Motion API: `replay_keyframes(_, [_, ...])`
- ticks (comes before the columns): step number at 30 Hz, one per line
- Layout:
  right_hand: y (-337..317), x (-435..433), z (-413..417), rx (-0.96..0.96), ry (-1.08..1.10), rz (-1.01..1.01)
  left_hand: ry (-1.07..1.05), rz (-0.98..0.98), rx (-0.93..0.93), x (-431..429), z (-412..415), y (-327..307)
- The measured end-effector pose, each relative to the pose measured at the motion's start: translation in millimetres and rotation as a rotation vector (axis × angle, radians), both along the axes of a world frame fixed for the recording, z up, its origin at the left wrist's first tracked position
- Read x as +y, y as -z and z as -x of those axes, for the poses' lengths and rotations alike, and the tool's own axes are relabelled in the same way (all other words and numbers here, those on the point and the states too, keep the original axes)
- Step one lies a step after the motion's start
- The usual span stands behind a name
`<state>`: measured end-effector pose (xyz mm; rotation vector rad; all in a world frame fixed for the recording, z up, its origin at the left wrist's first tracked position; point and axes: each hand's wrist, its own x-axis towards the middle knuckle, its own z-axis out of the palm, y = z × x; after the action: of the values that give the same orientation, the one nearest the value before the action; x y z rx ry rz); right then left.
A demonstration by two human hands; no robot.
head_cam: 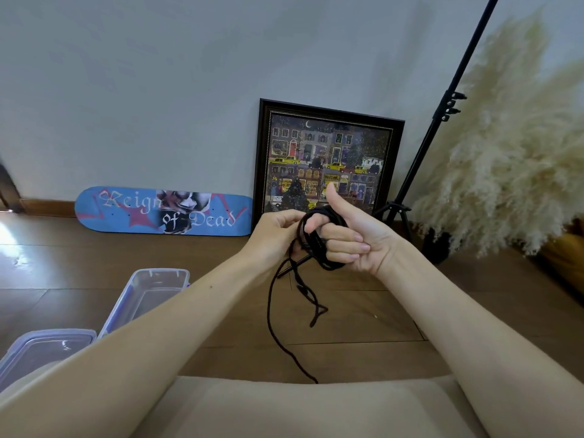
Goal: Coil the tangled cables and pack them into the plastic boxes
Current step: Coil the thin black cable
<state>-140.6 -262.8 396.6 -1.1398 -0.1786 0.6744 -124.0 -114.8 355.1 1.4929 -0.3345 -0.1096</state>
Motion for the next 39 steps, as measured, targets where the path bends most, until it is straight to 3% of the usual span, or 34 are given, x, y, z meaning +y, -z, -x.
replay_keyframes(4, [0.0,6.7,-3.1,-0.018,0.101,-0.11,-0.011,0.019,0.02,-3.7,-1.0,0.6])
replay_keyframes(10, [0.1,1.1,-3.8,-0.032,0.116,0.003,-0.148,-0.102,-0.173,9.0,-9.4,-4.6])
replay_keyframes(15, [-3.8,3.7,-1.4,-0.04,0.11,-0.019,-0.195,-0.057,-0.216,5.7,-6.6,-3.7])
replay_keyframes(23, [-4.9,7.5,-3.0,-0.07,0.303,-0.242,0.047,-0.04,-0.007,-6.1,-0.2,0.4])
replay_keyframes(28, [-0.7,16.1,-7.7,-0.2,0.526,-0.116,0.14,-0.431,0.052,-4.8,0.8,3.4])
replay_keyframes(34, [5.1,19.3,-11.9,-0.495,0.758,0.286,0.302,-0.28,0.233,-12.7,10.1,5.7])
replay_keyframes(39, [13.6,19.7,-8.9,-0.753,0.773,0.74,0.319,-0.232,0.26,-20.5,16.7,6.6])
